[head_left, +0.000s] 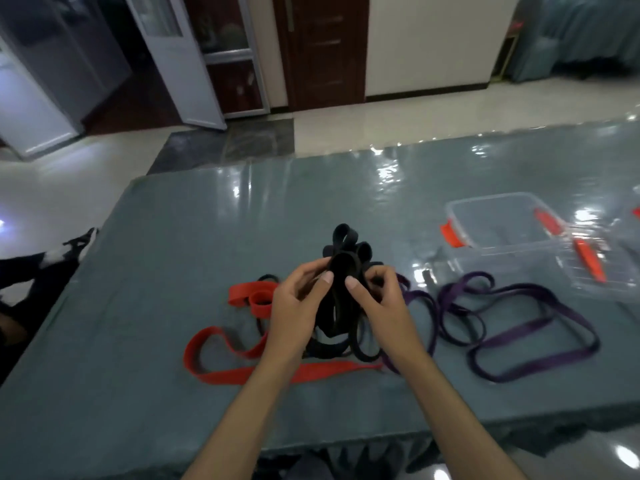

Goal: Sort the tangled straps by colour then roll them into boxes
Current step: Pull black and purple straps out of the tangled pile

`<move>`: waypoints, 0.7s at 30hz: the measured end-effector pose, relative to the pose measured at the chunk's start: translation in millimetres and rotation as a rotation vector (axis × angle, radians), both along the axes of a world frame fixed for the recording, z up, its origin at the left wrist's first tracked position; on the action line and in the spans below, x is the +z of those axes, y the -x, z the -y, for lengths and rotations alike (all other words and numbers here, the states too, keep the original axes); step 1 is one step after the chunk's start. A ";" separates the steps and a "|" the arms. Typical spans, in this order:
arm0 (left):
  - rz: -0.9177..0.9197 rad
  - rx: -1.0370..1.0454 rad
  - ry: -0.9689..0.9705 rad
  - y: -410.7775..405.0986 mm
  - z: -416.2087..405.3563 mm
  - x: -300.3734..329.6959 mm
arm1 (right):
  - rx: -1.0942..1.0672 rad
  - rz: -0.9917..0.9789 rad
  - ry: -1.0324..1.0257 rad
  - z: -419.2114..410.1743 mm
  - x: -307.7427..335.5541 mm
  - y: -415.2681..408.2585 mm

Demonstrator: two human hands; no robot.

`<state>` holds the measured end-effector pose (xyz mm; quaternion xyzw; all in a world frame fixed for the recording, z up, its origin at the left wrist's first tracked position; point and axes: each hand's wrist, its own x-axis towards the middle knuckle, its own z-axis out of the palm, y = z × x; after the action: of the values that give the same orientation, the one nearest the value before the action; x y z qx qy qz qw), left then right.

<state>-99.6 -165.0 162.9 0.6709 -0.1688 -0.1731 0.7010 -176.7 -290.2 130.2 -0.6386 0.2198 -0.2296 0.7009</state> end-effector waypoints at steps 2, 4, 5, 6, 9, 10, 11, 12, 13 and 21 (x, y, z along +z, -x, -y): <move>-0.007 -0.052 0.029 9.1 32.2 11.1 | -0.042 0.038 0.002 28.6 13.1 14.4; -0.009 -0.092 0.042 17.1 66.7 19.4 | -0.084 0.054 -0.002 58.1 22.1 27.9; -0.003 -0.111 0.051 20.8 83.7 22.3 | -0.109 0.061 -0.001 73.0 25.5 34.7; 0.004 -0.133 0.060 24.4 101.0 24.7 | -0.135 0.072 -0.005 87.9 28.7 41.2; 0.000 -0.198 0.080 35.8 148.1 29.6 | -0.192 0.077 0.001 129.3 36.3 59.4; -0.005 -0.220 0.086 39.9 163.3 30.8 | -0.209 0.078 0.007 142.9 38.9 65.3; -0.013 -0.244 0.091 43.6 178.6 31.0 | -0.224 0.076 0.015 157.2 40.2 71.6; -0.019 -0.268 0.090 47.3 194.0 30.6 | -0.240 0.070 0.025 171.4 41.4 77.9; -0.023 -0.291 0.089 50.2 209.9 30.2 | -0.256 0.060 0.039 186.8 41.4 83.9; -0.052 -0.453 0.106 82.3 341.0 21.7 | -0.381 -0.011 0.068 304.2 35.1 135.0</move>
<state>-181.8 -506.0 184.7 0.5733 -0.3059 -0.3343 0.6827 -311.7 -594.5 165.3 -0.6100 0.3327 -0.3619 0.6214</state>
